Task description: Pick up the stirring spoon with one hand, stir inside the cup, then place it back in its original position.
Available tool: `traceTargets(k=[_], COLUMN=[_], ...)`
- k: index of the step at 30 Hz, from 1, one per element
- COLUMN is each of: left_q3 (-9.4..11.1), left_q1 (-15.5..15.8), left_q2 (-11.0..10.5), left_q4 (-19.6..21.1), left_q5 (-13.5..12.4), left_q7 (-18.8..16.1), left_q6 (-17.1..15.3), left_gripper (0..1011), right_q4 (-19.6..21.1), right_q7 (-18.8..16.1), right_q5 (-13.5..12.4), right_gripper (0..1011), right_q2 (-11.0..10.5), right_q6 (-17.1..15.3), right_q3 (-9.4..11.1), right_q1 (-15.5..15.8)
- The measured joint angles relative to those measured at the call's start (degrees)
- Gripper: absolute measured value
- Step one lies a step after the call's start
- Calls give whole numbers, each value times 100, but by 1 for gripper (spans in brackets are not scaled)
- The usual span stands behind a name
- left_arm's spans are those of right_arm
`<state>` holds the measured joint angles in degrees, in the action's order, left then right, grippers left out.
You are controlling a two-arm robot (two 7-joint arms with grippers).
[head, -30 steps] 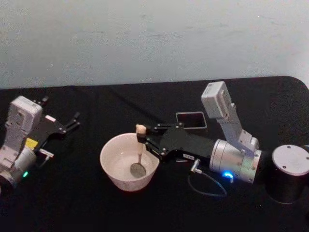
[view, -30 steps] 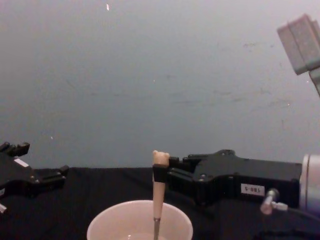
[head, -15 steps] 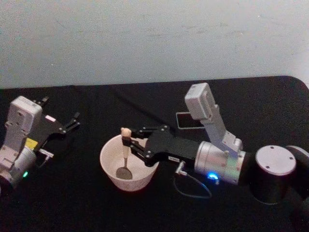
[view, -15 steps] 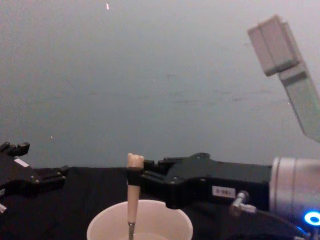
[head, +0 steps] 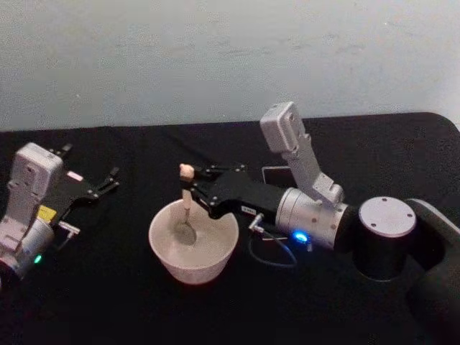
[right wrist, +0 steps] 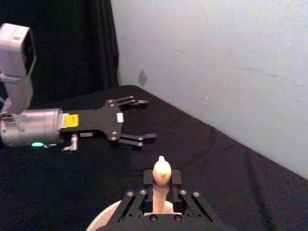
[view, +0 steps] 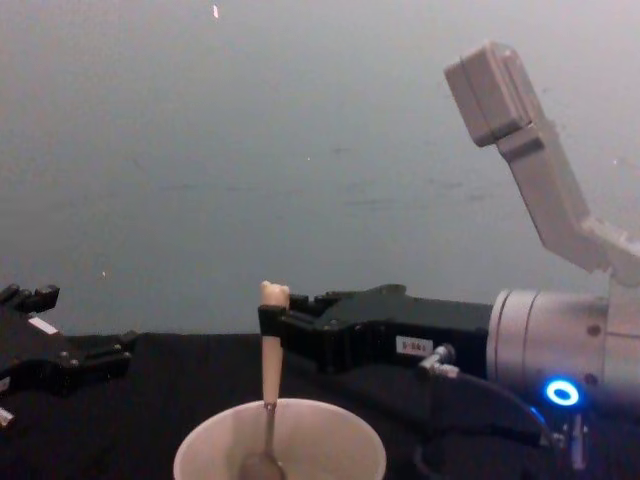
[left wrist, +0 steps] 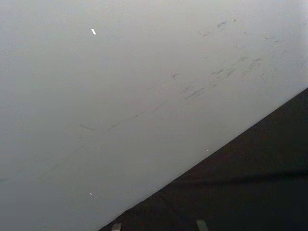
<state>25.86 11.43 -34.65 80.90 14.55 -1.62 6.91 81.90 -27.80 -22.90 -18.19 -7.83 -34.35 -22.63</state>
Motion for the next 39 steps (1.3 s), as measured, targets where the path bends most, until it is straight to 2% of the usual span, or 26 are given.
traceTargets(k=[9,18,25,32,39], left_q3=[0,0,0,0,0], left_q1=[0,0,0,0,0], left_q2=[0,0,0,0,0], left_q4=[0,0,0,0,0], left_q5=[0,0,0,0,0], left_q7=[0,0,0,0,0], left_q6=[0,0,0,0,0], left_gripper=[1001,1001,1001,1001,1001], right_q4=[129,550,894,1054,1002], right_q7=[2,-162,-279,-315,-223], right_q5=[-51,-284,-485,-566,-609], right_gripper=[211,210,210,211,211], right_q2=[-147,-566,-829,-886,-719], right_q6=[-30,-105,-190,-227,-274], right_q3=[180,383,408,264,124], right_q1=[83,357,575,654,571])
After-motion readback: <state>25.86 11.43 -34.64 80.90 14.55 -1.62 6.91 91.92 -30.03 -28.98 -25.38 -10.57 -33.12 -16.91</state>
